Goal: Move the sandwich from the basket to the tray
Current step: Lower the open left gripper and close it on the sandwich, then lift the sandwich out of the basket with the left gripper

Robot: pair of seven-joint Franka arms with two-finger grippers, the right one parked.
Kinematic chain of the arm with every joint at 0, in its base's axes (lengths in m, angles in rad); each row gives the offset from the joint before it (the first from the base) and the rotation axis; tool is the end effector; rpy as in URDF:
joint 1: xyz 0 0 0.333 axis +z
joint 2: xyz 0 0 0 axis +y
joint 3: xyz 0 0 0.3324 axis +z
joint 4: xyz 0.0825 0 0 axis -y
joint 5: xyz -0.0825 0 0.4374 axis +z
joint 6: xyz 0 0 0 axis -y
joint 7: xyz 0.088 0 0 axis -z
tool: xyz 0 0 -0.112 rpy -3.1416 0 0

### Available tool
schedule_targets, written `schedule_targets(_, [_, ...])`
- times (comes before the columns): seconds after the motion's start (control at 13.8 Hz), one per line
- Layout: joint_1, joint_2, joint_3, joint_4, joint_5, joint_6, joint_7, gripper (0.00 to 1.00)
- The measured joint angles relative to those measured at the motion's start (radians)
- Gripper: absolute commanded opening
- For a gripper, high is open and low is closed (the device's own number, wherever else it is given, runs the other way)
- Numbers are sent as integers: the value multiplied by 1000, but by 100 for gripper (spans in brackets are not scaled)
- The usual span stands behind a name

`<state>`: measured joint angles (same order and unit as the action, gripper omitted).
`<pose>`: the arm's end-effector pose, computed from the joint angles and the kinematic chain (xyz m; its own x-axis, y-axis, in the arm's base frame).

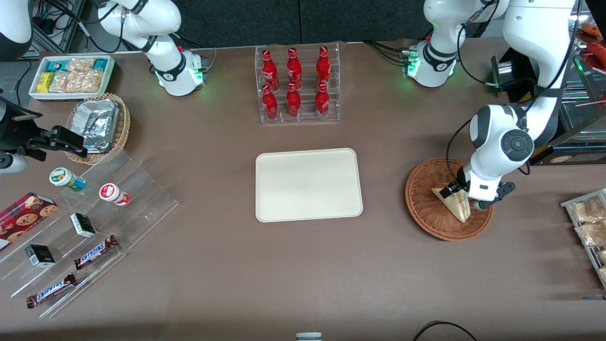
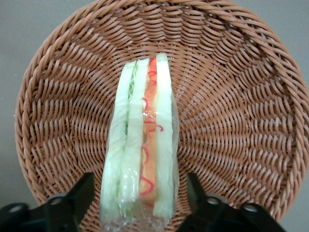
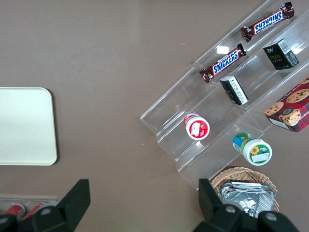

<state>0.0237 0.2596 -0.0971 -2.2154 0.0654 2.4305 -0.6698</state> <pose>0.5818 -0.0432 0.2252 0.8527 0.5218 -0.0241 0.5207 -0.8528 -0.0390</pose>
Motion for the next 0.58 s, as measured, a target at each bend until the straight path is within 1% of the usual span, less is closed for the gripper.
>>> schedule_targets(0.07, [0, 4, 7, 0, 2, 8, 0, 11])
schedule_targets(0.15, [1, 7, 11, 0, 3, 11, 0, 8])
schedule_targets(0.44, [1, 8, 13, 20, 5, 6, 0, 7])
schedule_targets(0.58, [-2, 2, 12, 54, 8, -57, 0, 7])
